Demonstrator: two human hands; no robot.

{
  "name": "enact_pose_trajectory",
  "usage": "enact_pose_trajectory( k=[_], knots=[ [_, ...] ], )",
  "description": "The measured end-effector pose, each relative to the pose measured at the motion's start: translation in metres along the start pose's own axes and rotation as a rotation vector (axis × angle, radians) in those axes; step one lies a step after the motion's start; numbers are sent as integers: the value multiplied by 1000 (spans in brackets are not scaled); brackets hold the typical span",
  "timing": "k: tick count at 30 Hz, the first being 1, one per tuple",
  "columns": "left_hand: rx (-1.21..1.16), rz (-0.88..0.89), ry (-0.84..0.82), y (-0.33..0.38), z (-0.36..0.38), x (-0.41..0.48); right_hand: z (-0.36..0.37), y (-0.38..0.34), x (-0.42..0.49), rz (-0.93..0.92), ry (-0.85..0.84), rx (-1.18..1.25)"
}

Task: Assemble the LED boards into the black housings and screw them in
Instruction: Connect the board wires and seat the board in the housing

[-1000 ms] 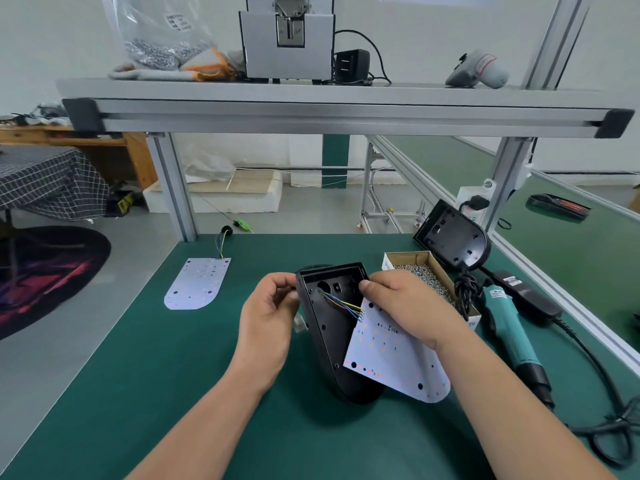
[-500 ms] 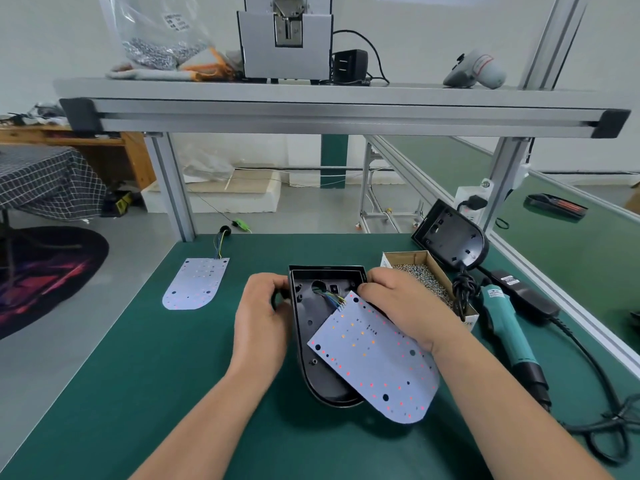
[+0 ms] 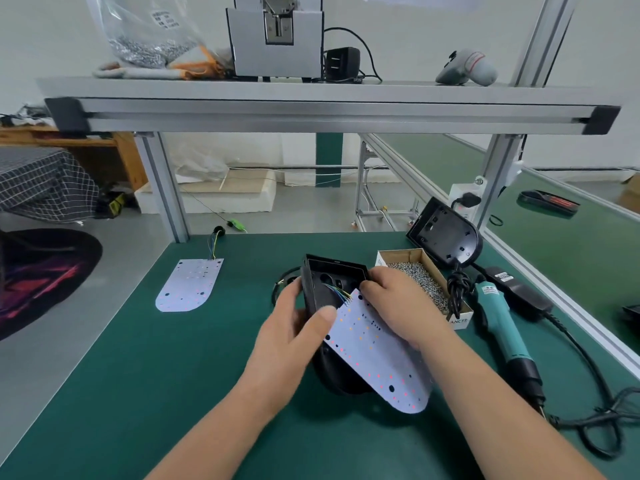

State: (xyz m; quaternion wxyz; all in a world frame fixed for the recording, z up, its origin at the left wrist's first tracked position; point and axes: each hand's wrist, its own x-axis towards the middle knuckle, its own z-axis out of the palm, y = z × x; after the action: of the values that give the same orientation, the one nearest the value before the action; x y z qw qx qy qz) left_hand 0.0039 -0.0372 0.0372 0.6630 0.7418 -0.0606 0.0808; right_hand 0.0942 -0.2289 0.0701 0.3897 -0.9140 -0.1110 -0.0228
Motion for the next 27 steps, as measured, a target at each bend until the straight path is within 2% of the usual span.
enact_pose_trajectory(
  k=[3, 7, 13, 18, 27],
  knots=[
    [39, -19, 133, -1, 5, 5, -4, 3, -2, -37, -37, 6],
    [44, -61, 293, -1, -2, 13, -17, 9, -2, -51, -185, -7],
    [6, -29, 282, -11, 0, 15, -37, 19, -7, -20, -332, 154],
    [-74, 19, 248, -15, 5, 14, -37, 19, -8, 65, -259, 530],
    [-170, -9, 207, -14, 4, 15, -8, 6, -8, 80, -137, 561]
  ],
)
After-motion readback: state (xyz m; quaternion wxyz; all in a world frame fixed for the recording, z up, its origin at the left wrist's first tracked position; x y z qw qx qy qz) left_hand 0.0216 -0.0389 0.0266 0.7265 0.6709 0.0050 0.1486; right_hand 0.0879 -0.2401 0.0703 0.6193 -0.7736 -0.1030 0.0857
